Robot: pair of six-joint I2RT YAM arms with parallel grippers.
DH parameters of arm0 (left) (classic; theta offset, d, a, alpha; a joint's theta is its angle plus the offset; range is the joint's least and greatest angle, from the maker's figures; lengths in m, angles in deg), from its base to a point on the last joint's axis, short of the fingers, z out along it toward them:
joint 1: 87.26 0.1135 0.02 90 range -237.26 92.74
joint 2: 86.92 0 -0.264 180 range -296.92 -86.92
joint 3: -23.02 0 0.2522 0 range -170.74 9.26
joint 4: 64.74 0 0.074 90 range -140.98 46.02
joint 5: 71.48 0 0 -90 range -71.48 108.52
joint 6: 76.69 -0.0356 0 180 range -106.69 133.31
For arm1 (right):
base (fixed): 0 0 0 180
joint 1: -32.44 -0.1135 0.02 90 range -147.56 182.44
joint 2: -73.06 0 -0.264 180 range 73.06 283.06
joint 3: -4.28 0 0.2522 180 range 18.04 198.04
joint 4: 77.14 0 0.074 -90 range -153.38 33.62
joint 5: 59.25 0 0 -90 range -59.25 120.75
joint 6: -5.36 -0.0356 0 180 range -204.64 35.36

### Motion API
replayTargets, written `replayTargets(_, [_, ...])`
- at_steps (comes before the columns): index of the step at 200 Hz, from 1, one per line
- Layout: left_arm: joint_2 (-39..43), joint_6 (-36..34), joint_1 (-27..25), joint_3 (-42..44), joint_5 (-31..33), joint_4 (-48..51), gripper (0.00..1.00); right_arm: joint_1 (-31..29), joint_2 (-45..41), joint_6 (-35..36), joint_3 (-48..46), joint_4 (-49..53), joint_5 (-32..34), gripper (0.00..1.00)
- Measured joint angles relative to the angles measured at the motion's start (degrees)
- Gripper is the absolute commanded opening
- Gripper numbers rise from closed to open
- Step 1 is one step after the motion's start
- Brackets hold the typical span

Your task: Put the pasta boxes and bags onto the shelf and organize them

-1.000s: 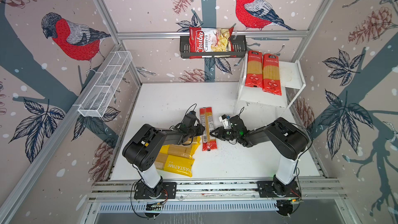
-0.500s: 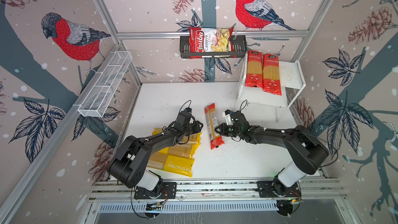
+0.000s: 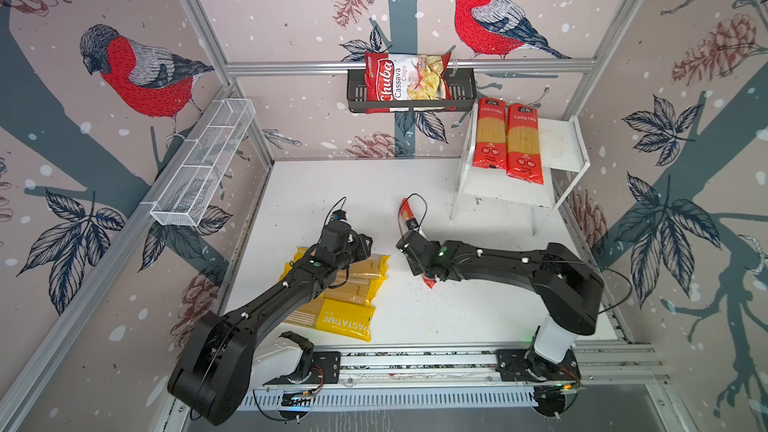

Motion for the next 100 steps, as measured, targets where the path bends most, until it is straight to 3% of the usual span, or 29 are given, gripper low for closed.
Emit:
replayTargets(23, [2.45,0.00,1.33,0.66,0.87,1.68,0.47,-3.17,4.83,1.11,5.01,2.08,3.72,0.25])
replayTargets(47, [3.15,-0.07,1.88,0.66,1.68,1.86,0.48,-5.75,6.03,1.27,7.52,3.02,2.45,0.37])
replayTargets(72, [3.13,-0.26,1.92,0.70,2.25,2.32,0.52,-5.84,0.96,1.42,4.98,0.70,-7.63,0.45])
replayTargets(100, [2.51,-0.26,1.99,0.68,2.10,2.86,0.61,-1.01,-7.93,-0.22,-0.59,-5.11,-21.49,0.46])
